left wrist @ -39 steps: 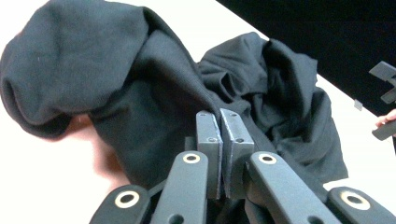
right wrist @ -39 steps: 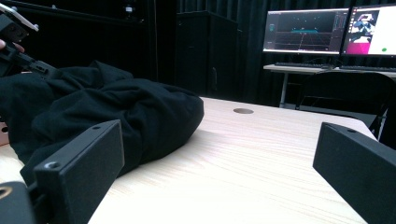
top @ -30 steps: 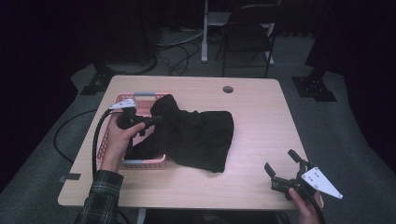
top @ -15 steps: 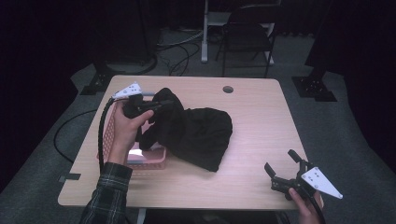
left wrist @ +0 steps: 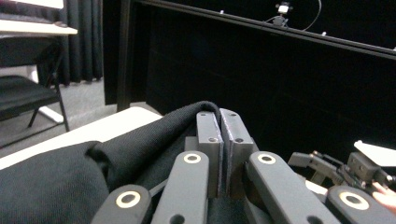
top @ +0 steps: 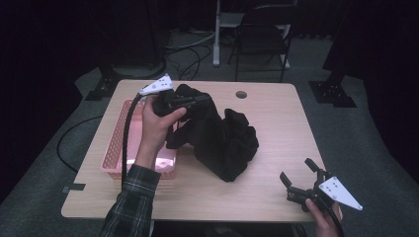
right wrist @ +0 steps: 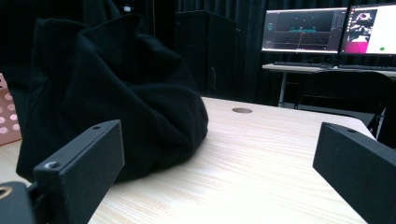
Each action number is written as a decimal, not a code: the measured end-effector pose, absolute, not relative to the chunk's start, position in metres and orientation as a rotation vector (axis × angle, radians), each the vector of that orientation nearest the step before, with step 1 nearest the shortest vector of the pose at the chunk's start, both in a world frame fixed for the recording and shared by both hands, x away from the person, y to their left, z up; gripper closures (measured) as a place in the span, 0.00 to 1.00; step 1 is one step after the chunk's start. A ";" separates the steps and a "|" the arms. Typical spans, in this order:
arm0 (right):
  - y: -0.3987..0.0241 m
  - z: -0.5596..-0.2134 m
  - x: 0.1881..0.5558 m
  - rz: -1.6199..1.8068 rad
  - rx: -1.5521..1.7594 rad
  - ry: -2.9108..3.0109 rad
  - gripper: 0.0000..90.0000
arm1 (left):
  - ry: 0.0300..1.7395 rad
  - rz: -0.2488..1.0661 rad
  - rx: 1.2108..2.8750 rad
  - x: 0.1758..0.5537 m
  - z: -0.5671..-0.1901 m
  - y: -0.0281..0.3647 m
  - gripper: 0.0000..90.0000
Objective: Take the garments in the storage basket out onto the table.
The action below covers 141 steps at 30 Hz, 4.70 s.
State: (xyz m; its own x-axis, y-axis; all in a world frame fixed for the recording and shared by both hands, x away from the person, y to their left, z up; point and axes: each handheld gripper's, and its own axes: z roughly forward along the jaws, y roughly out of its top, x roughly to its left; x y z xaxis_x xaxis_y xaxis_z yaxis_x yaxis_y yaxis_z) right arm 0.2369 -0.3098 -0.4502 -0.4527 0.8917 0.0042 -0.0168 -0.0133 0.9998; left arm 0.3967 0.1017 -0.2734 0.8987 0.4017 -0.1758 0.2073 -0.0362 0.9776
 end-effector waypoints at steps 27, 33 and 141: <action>-0.313 -0.450 0.235 1.594 0.896 1.552 0.02 | 0.439 0.063 1.669 0.414 -0.306 -0.020 0.94; -0.313 -0.451 0.234 1.601 0.879 1.545 0.02 | 0.478 0.033 1.684 0.419 -0.332 -0.034 0.91; -0.313 -0.450 0.236 1.597 0.903 1.557 0.02 | 0.537 0.543 1.483 0.285 -0.371 0.081 0.02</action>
State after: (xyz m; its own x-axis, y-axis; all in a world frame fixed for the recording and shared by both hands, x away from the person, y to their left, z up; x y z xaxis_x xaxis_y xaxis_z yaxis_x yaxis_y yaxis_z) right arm 0.2357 -0.3126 -0.4503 -0.4967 0.8679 -0.0004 -0.0223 -0.0123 0.9997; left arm 0.2847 0.0806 -0.3709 0.7700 0.6380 -0.0034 -0.0095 0.0168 0.9998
